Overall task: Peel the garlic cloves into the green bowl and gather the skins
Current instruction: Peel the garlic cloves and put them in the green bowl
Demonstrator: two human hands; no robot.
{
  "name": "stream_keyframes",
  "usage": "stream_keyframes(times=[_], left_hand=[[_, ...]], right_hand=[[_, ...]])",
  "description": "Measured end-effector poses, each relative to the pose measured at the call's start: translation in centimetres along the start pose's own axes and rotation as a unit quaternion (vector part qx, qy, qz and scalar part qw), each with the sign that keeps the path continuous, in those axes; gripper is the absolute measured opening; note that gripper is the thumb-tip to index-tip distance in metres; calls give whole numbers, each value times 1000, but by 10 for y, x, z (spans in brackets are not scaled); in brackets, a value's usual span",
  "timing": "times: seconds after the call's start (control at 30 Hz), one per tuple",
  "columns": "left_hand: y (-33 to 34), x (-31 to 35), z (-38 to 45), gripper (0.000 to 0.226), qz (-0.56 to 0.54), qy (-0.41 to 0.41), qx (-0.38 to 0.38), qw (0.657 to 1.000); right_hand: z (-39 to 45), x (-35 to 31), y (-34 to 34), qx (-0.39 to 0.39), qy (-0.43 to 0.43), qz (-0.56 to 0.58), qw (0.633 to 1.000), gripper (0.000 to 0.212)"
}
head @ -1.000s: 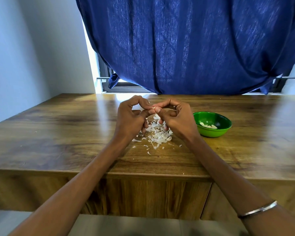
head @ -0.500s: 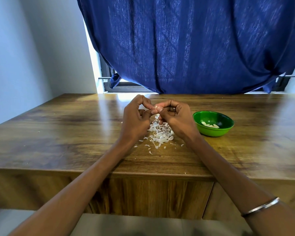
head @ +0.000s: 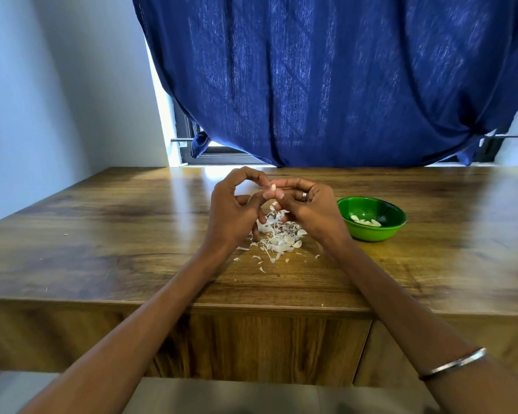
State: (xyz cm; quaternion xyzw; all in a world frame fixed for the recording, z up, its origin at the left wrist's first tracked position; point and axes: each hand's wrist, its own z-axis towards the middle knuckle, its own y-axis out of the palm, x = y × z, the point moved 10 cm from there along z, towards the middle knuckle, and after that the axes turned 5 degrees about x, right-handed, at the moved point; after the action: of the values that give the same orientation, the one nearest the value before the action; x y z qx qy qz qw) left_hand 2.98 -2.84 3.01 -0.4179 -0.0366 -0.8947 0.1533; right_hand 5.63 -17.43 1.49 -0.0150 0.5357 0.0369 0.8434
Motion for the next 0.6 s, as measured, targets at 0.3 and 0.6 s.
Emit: stream_keyframes(times=[0.3, 0.6], left_hand=[[5, -7, 1, 21, -15, -27, -22, 999], [2, -8, 3, 17, -14, -23, -20, 999]], right_hand=[[0, 5, -2, -7, 18, -18, 1000, 7], [2, 7, -1, -20, 19, -27, 999, 9]])
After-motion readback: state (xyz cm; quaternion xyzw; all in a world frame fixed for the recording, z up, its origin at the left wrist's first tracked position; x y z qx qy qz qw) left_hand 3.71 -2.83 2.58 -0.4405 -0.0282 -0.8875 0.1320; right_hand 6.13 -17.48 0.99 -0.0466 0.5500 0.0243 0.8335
